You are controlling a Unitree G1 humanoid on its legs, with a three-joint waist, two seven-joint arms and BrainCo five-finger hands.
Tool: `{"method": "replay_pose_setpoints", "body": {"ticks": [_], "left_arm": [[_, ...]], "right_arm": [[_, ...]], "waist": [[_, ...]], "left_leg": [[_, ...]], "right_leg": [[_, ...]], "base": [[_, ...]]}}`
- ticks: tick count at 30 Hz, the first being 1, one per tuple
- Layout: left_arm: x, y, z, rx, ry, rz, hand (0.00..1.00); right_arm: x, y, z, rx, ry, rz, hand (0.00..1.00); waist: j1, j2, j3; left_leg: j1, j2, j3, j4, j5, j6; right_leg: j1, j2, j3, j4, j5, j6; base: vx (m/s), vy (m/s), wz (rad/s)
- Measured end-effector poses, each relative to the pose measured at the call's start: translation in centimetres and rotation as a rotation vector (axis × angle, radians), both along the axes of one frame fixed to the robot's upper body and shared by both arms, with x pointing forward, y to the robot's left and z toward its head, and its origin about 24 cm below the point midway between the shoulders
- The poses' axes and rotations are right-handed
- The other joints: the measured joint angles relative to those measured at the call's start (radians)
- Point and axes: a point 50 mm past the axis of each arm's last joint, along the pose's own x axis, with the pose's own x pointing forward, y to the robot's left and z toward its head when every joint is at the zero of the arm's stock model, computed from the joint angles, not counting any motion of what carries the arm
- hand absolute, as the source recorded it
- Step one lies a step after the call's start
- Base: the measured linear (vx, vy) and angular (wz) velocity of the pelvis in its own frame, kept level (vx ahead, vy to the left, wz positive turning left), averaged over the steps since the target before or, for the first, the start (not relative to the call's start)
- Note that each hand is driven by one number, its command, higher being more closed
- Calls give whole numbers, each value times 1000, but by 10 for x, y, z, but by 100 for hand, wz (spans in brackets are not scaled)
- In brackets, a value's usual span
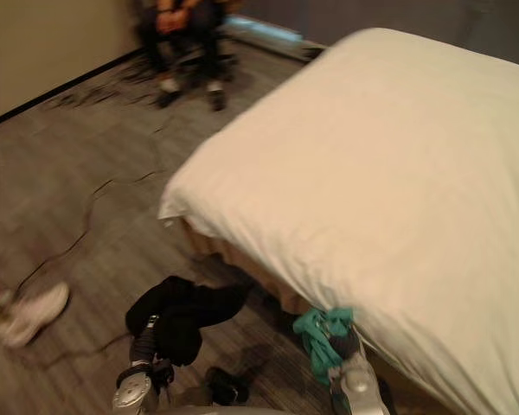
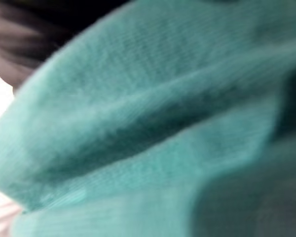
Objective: Tidy the bed and pick cloth on bed and put in laundry
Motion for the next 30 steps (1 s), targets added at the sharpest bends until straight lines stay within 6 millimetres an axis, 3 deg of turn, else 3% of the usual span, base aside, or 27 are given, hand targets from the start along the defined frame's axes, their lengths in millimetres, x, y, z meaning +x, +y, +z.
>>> {"method": "replay_pose_setpoints", "body": {"ticks": [1,2,3,4,5,6,7,9,11,14,16,18,19,25,30], "left_arm": [[0,1,0,0,0,8,100],[-3,6,0,6,5,26,100],[-3,7,0,8,6,30,100],[-2,10,1,24,10,33,100],[5,15,5,49,-6,21,100],[6,16,5,58,-3,10,100],[7,15,6,68,-2,-25,100],[11,7,5,60,-5,-63,100],[12,0,5,53,-4,-93,100],[11,-9,2,52,13,-153,100],[9,-11,0,51,22,-165,100],[8,-20,-3,23,32,-169,100],[6,-37,-15,-25,83,-236,100],[4,-35,-17,-24,95,-232,100],[-15,-23,-39,-11,232,-203,100]], "right_arm": [[4,2,2,4,-12,7,100],[12,7,6,13,-36,14,100],[13,7,7,12,-40,16,100],[14,11,8,26,-48,10,100],[13,19,8,54,-56,7,100],[12,22,10,69,-68,0,100],[9,23,14,83,-90,-10,100],[4,21,15,95,-107,-47,100],[-1,20,13,101,-101,-58,100],[-9,25,7,135,-77,-94,100],[-10,28,6,164,-76,-131,100],[-10,27,5,183,-74,-157,100],[-44,12,-11,178,18,-258,100],[-46,11,-14,178,33,-263,100],[-61,6,-35,216,147,-357,100]], "waist": [[7,-3,-1],[23,-13,4],[21,-15,6],[16,-26,15],[12,-40,22],[1,-44,24],[-32,-45,24],[-42,-49,30],[-49,-45,33],[-56,-50,41],[-56,-70,48],[-55,-54,43],[-61,-39,20],[-61,-39,20],[-60,-34,20]], "left_leg": [[-7,-18,-27,-10,-2,3],[-16,-62,-100,-24,-7,20],[-17,-78,-142,-26,-8,36],[-24,-99,-228,-24,-14,47],[-23,-124,-326,-31,-14,52],[-22,-139,-380,-39,-11,55],[-6,-177,-477,-63,1,50],[30,-227,-573,-81,3,43],[49,-244,-631,-91,4,42],[108,-266,-684,-109,17,31],[142,-288,-684,-130,12,23],[151,-272,-670,-138,0,3],[202,-185,-674,-204,30,-87],[204,-185,-673,-203,30,-87],[250,-182,-660,-203,22,-99]], "right_leg": [[1,-24,-17,48,0,-2],[2,-102,-30,205,-1,-82],[-1,-133,-9,281,5,-146],[-25,-142,103,381,-66,-183],[-107,-81,338,450,-143,-156],[-152,-29,464,459,-176,-137],[-209,38,610,462,-221,-116],[-287,70,699,447,-253,-83],[-350,105,763,404,-269,-69],[-385,184,897,170,-229,-68],[-384,186,927,79,-106,-85],[-367,215,941,12,-54,-88],[-210,343,914,-285,57,-155],[-208,343,914,-285,57,-155],[-161,348,929,-298,57,-155]], "base": [[150,251,172],[127,174,135],[187,169,190],[198,89,222],[194,40,241],[252,-26,280],[232,-39,214],[223,-25,183],[199,-18,125],[189,-47,73],[108,-68,17],[33,-58,-17],[18,-22,-16],[0,0,0],[-12,-4,-8]]}}
